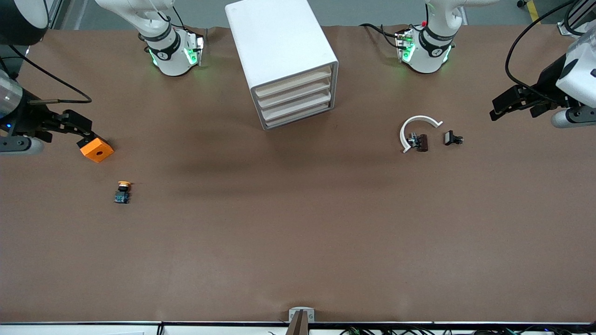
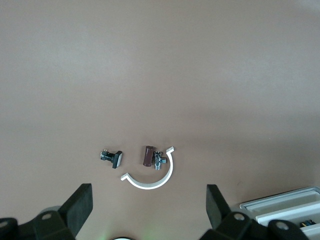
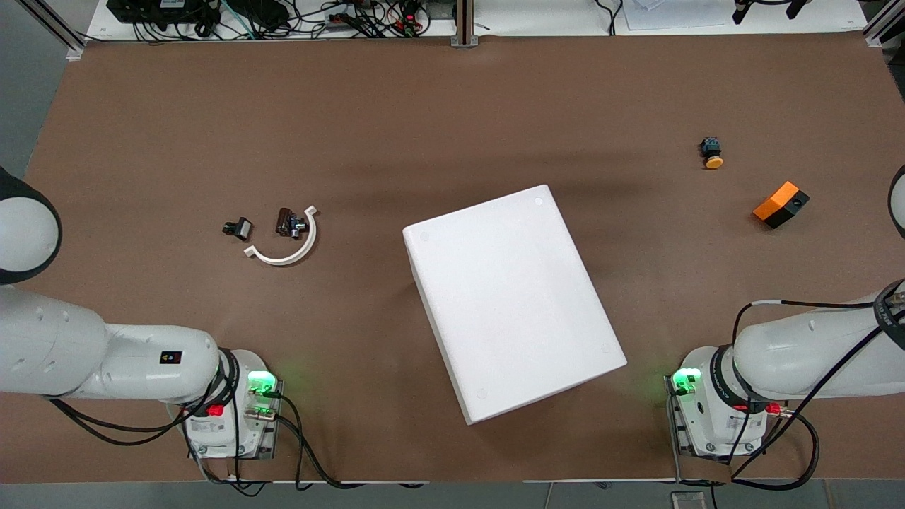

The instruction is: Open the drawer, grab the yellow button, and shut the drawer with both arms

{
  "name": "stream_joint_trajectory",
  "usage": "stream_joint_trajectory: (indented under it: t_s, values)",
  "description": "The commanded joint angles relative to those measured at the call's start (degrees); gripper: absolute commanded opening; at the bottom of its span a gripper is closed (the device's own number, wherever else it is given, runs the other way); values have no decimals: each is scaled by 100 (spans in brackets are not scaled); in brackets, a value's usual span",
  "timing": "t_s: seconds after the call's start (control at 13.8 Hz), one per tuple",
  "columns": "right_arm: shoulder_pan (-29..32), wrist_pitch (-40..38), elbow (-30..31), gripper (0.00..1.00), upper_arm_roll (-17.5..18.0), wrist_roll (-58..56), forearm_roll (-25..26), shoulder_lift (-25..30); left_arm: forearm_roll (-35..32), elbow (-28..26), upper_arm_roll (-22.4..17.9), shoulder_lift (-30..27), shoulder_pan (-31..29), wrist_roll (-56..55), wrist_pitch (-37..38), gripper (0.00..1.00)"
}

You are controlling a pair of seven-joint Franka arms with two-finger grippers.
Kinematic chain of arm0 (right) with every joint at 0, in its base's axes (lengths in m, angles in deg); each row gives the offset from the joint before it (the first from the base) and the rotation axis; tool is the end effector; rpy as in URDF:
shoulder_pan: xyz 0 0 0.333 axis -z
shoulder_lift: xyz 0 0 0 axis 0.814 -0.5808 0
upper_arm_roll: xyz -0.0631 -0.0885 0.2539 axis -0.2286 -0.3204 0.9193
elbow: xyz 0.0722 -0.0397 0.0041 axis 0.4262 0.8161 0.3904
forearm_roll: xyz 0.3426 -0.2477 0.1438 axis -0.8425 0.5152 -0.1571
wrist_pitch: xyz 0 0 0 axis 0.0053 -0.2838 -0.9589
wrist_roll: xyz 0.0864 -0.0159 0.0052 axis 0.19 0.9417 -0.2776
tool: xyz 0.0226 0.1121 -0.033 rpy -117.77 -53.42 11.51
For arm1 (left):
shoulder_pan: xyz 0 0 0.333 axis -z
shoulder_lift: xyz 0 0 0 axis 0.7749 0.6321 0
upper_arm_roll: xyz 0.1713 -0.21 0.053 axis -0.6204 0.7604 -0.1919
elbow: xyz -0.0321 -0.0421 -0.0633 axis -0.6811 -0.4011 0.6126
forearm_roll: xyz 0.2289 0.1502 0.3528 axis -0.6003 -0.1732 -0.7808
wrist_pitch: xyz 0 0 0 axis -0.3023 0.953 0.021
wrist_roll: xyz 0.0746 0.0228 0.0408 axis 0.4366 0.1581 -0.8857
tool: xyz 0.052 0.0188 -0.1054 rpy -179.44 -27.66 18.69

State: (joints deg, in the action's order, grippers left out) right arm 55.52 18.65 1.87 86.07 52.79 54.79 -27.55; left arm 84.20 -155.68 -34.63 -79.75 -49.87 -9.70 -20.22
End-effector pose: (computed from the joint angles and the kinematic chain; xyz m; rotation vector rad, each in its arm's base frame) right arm 0.6239 0.0202 0.5655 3.1102 0.0728 -0.0674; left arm 0.5964 -0.0593 0.5882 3.0787 0.1649 -0.0493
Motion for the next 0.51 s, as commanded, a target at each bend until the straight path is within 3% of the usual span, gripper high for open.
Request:
stream_joint_trajectory:
  t_s: [0.0,0.44]
  values:
    - [117,-167,-262,100,6,23,-16,-73,-114,-89,58,-129,-110,155,47,100]
    - [267,-307,-271,100,58,-13,-86,-73,-350,-220,128,-261,-101,190,144,100]
